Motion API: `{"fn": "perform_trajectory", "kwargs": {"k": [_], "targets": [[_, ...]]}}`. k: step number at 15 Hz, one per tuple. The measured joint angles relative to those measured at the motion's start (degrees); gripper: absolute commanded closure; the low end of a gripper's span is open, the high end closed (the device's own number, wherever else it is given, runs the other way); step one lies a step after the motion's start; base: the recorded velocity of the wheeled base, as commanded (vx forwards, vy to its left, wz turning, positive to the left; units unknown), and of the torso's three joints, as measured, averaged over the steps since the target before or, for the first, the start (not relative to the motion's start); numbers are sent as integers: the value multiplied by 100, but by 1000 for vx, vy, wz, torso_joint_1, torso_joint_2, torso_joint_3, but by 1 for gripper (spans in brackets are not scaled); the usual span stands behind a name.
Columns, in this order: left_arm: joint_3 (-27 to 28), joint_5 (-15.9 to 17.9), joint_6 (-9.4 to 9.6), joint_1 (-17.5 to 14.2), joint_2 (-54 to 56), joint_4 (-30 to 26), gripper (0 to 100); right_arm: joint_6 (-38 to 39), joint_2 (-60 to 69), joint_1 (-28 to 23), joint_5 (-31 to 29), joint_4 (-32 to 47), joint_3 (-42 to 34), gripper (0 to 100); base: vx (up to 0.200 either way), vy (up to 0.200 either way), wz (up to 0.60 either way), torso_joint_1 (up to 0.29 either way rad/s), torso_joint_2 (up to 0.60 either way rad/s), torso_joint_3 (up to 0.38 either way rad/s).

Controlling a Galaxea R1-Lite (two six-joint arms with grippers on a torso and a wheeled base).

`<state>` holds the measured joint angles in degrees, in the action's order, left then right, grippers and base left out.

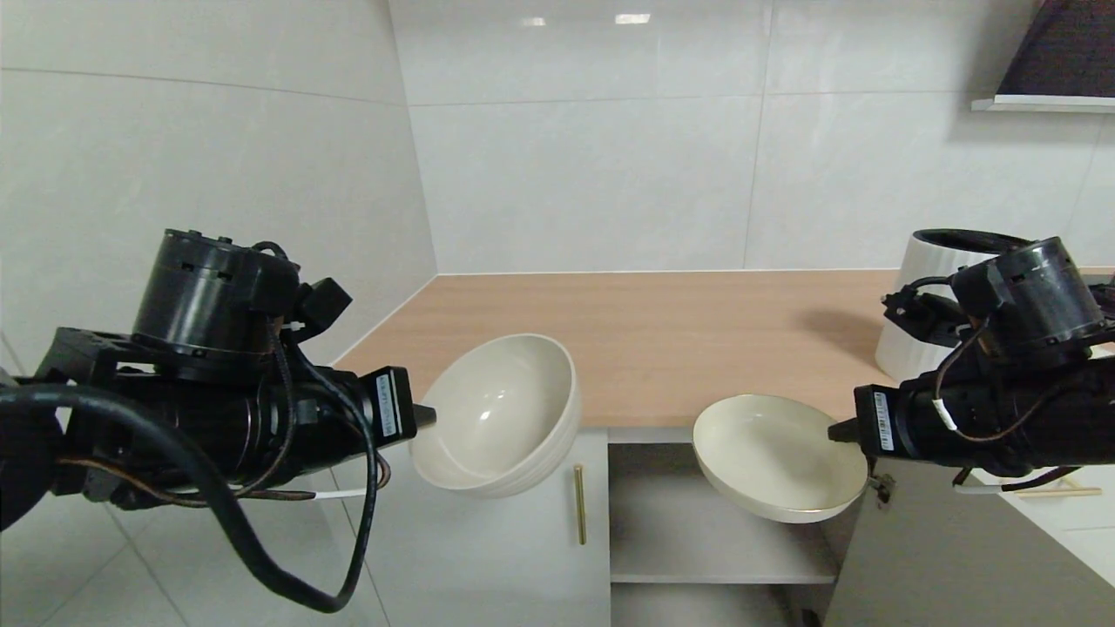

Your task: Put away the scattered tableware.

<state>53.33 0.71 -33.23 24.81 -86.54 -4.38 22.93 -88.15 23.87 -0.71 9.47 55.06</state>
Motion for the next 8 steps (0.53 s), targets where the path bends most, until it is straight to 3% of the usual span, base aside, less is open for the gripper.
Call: {"fn": "perform_trajectory", "kwargs": {"k": [5,8], "targets": [[2,0,-13,7,-106,9,100,0,-49,0,-7,-154,-11,100,0,0,0,-6,14,10],[18,-2,-24,7,-152,11,100,-7,-82,2,-7,-644,-218,100,0,0,0,-136,346,199]]}}
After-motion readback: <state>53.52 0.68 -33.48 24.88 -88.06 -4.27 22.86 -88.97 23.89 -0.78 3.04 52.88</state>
